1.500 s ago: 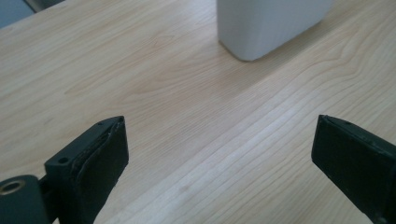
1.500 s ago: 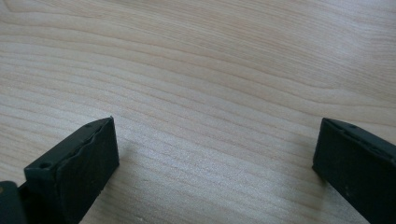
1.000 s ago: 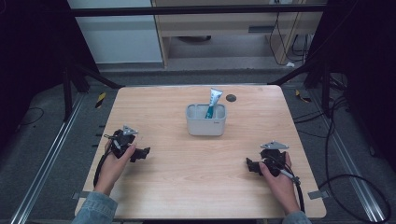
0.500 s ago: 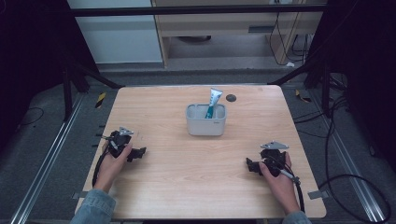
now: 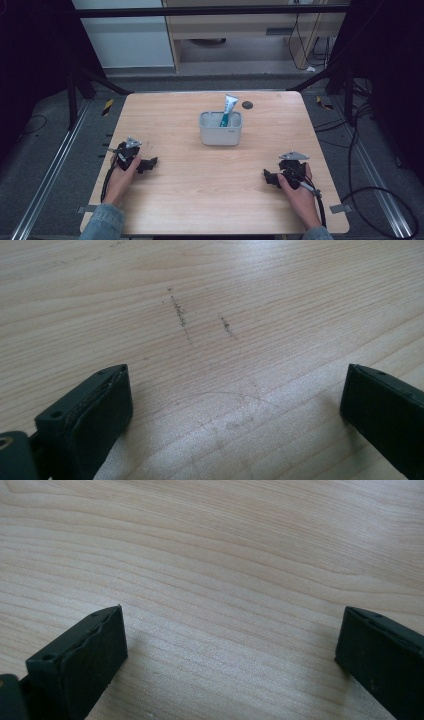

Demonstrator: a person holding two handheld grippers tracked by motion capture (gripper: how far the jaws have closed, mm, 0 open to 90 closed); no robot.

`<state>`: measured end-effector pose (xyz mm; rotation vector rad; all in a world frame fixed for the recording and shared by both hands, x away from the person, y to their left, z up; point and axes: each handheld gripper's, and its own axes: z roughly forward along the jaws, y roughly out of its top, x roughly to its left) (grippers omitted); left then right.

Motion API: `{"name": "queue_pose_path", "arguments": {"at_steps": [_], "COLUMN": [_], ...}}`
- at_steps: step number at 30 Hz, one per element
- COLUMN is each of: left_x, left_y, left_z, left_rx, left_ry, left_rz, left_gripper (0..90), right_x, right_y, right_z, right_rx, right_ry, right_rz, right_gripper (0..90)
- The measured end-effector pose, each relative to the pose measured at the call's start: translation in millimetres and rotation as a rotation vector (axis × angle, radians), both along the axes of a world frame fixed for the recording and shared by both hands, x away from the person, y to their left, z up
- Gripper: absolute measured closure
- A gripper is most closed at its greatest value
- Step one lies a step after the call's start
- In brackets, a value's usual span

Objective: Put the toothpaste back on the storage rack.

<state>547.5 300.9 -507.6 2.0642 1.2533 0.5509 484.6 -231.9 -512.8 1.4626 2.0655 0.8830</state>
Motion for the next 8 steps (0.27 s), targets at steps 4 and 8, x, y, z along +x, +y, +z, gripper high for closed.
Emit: {"name": "queue_pose_path", "arguments": {"at_steps": [4,8], "left_x": [-0.8,-1.2], "left_y": [0.7,0.2], "left_z": [0.1,0.1], "left_rx": [0.001,0.0], "left_ry": [0.004,0.004], "left_rz": [0.0,0.011], "left_gripper": [0.0,0.0], "right_x": [0.0,0.0], "right_y": [0.0,0.0], "right_z": [0.0,0.0], "right_rx": [0.0,0.0], "right_ry": [0.0,0.0], "right_rz": [0.0,0.0], "right_gripper": [0.4,0.4]}}
